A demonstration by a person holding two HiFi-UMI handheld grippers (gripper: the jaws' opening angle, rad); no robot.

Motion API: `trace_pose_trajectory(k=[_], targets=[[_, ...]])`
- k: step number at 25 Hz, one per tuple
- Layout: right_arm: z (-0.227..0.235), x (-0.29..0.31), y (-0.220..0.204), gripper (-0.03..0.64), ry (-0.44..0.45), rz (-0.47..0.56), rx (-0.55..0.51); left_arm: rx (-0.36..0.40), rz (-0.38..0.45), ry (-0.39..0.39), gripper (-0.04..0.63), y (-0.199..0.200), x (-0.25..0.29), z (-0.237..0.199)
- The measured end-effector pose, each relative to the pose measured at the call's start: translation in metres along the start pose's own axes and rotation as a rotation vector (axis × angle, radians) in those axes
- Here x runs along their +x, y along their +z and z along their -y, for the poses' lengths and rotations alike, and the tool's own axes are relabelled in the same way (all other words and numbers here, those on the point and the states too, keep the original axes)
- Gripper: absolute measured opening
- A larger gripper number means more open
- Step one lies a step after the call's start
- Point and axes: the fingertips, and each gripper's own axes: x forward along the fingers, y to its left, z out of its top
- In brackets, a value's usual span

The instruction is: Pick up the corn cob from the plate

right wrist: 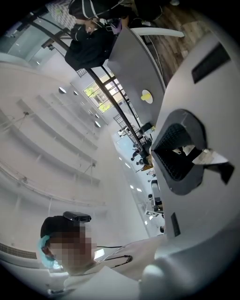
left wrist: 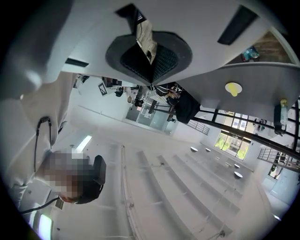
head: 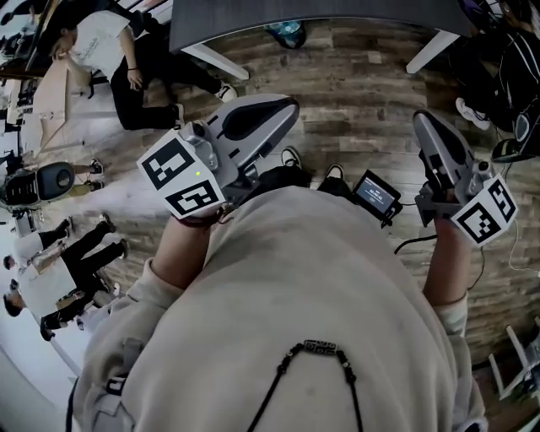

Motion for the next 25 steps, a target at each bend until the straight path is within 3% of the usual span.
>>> trace_pose_trajectory(k=[8,16,20,25], targets=[[0.007,-0.024,0.011,0.015,-0.08,0.081,-0.04,0.024,-0.007,-0.092,0.006,0.001,0.021,-0.002],[0.016,-0.015,0.044,0.015,-0.161,0.16,-0.056,0.068,0.037,-0.214,0.006,0.026,0.047,-0.034],[0.011,0.011,0.058,0.015,-0.186,0.154,-0.12,0.069,0.051,-0.242,0.006,0.035,0.046,-0.062],[0.002,0.08,0.096,0.015,-0.237,0.116,-0.131,0.031,0.065,-0.266,0.006,0.077,0.029,-0.119]])
